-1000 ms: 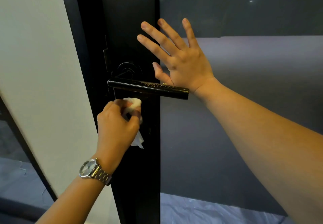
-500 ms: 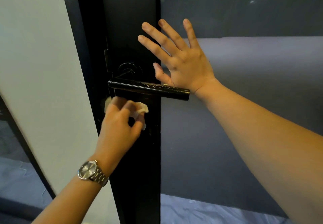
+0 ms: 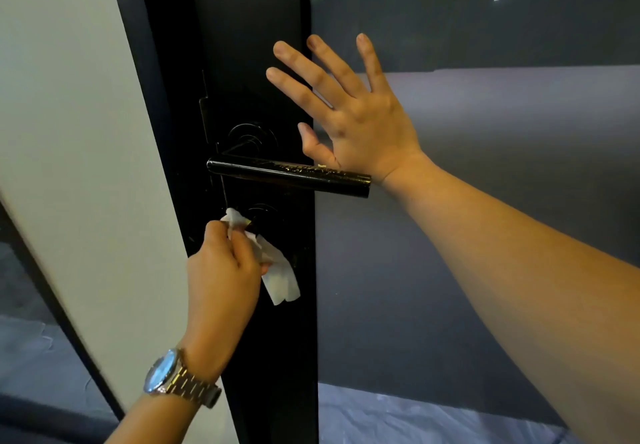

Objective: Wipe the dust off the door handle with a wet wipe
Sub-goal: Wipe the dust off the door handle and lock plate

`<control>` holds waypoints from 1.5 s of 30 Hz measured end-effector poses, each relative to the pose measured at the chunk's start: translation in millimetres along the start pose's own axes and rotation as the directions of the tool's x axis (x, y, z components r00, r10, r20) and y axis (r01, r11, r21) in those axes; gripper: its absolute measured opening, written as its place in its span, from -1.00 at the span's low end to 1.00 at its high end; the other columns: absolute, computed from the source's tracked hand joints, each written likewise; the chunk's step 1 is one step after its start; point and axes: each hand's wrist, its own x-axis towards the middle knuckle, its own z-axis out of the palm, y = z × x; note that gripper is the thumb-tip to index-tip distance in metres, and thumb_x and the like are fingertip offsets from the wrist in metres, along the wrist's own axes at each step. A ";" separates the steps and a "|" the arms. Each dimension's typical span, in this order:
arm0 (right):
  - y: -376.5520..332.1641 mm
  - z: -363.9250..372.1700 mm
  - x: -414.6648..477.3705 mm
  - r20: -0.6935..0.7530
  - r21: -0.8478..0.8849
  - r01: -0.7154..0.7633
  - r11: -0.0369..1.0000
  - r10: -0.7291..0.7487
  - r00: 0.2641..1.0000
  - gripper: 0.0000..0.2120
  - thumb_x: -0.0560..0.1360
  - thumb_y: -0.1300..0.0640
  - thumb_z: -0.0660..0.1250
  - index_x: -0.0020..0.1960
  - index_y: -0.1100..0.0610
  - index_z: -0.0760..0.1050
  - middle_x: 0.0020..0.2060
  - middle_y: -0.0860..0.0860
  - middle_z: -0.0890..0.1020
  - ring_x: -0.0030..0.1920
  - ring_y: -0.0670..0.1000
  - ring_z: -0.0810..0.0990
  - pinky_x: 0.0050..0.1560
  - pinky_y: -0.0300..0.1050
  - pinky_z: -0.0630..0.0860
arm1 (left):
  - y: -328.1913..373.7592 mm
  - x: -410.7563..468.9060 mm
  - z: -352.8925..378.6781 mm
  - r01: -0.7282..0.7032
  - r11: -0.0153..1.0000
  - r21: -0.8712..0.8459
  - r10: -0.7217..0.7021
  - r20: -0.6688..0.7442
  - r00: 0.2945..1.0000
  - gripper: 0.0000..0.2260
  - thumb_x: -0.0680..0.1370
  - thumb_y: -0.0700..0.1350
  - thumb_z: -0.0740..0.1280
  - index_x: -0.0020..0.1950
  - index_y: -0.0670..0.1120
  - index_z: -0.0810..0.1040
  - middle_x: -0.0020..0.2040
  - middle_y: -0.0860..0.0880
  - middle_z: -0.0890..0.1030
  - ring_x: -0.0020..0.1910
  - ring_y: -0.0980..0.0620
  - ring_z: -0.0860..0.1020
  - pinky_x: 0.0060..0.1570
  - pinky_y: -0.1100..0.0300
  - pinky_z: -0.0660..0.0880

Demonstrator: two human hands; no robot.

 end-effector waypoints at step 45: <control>0.2 -1.1 0.1 0.019 -0.023 0.001 1.000 -0.001 1.000 -0.50 0.54 -0.02 0.11 0.46 0.06 0.30 0.42 0.06 0.36 0.42 0.15 0.33 0.36 0.31 0.19 | 7.3 28.0 9.7 -0.386 0.911 0.144 0.382 0.053 0.922 -0.79 0.51 -0.14 0.28 0.05 -0.25 0.50 -0.01 -0.18 0.48 -0.16 -0.12 0.51 -0.23 0.08 0.52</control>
